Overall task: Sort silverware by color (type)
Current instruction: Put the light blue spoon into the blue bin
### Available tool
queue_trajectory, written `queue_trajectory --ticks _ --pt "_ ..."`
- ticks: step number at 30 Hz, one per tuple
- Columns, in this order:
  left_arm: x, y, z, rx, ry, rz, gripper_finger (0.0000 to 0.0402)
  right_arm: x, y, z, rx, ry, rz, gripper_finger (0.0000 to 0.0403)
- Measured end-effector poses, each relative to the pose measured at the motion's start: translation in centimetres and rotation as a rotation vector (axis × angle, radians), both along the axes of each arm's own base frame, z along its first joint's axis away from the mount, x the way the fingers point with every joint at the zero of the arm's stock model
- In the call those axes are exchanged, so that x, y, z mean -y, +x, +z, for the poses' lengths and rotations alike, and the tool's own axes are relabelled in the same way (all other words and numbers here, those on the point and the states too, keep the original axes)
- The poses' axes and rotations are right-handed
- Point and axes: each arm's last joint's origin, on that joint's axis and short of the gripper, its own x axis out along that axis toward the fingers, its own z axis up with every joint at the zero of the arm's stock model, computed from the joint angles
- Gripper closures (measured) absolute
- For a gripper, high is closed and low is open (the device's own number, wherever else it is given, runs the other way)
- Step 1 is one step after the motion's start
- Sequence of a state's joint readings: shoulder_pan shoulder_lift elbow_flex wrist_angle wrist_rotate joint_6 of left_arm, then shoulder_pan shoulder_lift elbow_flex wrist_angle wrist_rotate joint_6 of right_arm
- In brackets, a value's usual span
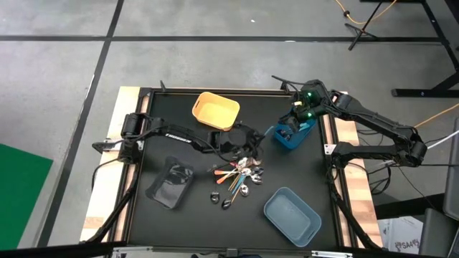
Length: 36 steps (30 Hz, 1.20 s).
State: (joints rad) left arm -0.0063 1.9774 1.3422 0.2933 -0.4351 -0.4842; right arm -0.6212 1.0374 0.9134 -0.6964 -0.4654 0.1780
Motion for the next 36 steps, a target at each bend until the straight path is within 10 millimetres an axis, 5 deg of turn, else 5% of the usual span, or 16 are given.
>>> queue_trajectory --ticks 14,25,36 --pt "-2.5 0.5 2.1 0.220 0.011 -0.026 0.0401 -0.4 0.3 0.5 0.124 0.053 0.181 0.0308" --pt "-2.4 0.5 2.7 0.266 0.047 -0.065 0.0401 0.0 1.2 2.0 0.315 -0.023 0.271 0.0308" --pt "-2.4 0.5 2.7 0.266 0.048 -0.064 0.0401 0.0 1.3 2.1 0.327 -0.034 0.273 0.0308"
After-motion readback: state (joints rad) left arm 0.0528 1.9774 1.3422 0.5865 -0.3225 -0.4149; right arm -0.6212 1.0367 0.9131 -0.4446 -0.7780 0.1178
